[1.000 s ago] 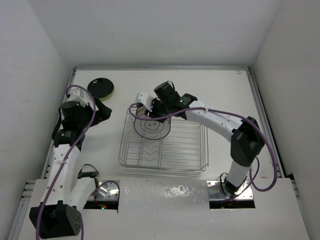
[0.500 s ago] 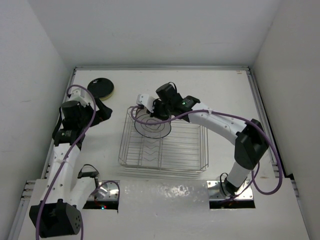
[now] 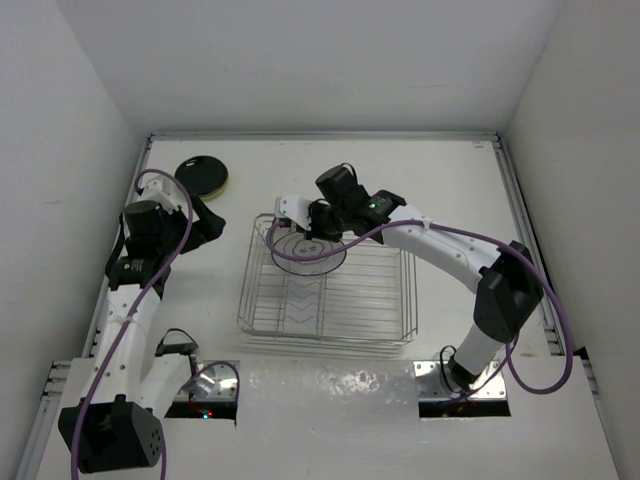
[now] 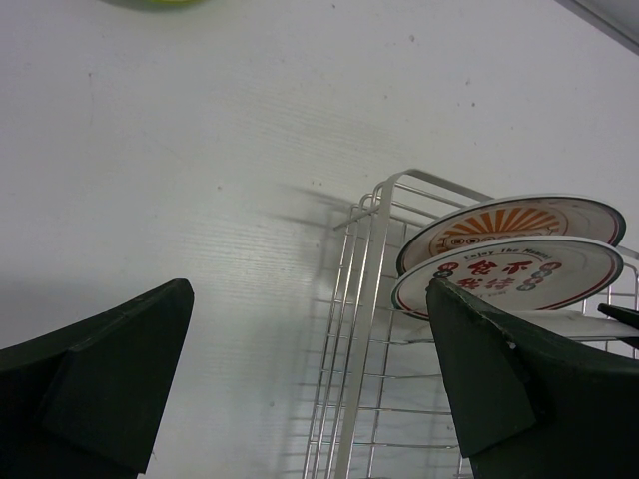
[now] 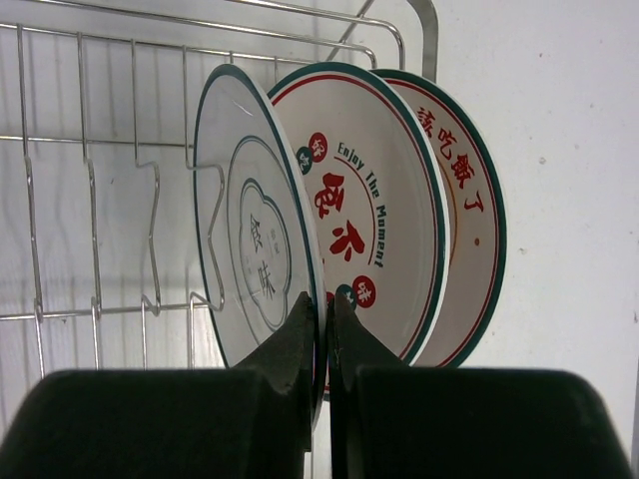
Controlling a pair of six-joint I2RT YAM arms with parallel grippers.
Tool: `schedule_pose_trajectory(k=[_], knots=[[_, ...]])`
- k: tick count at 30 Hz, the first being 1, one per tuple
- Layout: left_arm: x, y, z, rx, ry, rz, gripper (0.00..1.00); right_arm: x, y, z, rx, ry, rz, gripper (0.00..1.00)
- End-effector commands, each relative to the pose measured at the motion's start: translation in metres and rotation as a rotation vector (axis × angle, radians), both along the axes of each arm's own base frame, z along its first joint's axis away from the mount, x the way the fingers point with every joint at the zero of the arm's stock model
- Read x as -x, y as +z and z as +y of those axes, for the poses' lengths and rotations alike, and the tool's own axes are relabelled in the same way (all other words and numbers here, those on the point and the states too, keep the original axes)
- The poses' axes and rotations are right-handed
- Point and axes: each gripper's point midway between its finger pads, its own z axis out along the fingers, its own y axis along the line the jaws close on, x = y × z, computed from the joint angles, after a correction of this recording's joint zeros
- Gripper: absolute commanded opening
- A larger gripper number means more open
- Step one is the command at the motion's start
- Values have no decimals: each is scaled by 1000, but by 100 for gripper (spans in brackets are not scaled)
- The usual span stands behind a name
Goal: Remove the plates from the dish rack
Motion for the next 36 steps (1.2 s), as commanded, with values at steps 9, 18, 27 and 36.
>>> schedule_pose_trajectory(k=[9, 18, 27, 36], knots=[[-7, 16, -2, -14, -23, -64, 100, 11, 42, 9, -70, 142, -68, 0], [-10, 25, -14, 28, -75, -95, 100, -19, 110, 1, -215, -87, -227, 0], [6, 109, -76, 277, -390, -371, 100, -23, 179, -15, -395, -319, -218, 0], [33, 168, -93, 258, -536, -627, 98, -13, 208, -11, -689, -667, 186, 0]])
